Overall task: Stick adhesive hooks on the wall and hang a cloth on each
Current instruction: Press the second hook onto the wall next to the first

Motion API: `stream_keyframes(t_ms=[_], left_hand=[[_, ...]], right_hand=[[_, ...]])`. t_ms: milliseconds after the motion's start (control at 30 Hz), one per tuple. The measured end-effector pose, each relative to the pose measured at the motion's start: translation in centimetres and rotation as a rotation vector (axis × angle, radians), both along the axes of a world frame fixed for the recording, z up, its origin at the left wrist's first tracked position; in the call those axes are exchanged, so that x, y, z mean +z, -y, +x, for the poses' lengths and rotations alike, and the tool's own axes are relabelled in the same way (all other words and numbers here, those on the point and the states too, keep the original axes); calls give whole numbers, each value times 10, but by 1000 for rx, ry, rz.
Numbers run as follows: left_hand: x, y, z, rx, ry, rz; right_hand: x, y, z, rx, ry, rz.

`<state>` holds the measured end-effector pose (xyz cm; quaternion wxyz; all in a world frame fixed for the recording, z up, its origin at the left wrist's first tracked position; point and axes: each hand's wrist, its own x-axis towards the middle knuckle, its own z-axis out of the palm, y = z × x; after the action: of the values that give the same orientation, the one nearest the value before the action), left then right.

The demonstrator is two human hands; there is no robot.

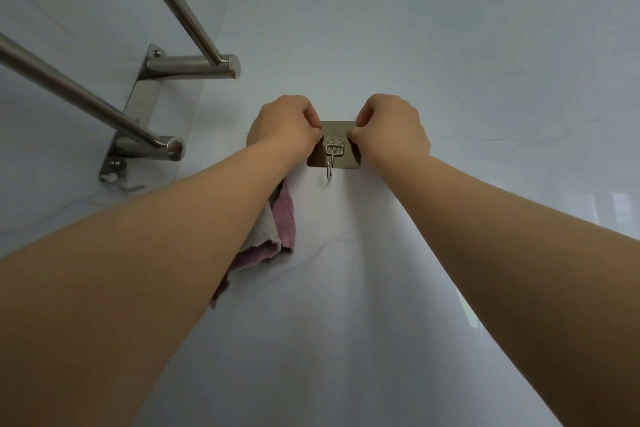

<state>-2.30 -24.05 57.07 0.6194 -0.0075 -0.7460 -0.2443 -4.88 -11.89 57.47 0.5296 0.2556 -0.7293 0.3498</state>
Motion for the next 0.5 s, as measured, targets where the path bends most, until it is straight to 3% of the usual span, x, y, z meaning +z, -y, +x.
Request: stream_keyframes(t_ms=[500], left_hand=[[-8, 1, 9, 115, 170, -149]], right_hand=[[-15, -15, 6, 10, 70, 121]])
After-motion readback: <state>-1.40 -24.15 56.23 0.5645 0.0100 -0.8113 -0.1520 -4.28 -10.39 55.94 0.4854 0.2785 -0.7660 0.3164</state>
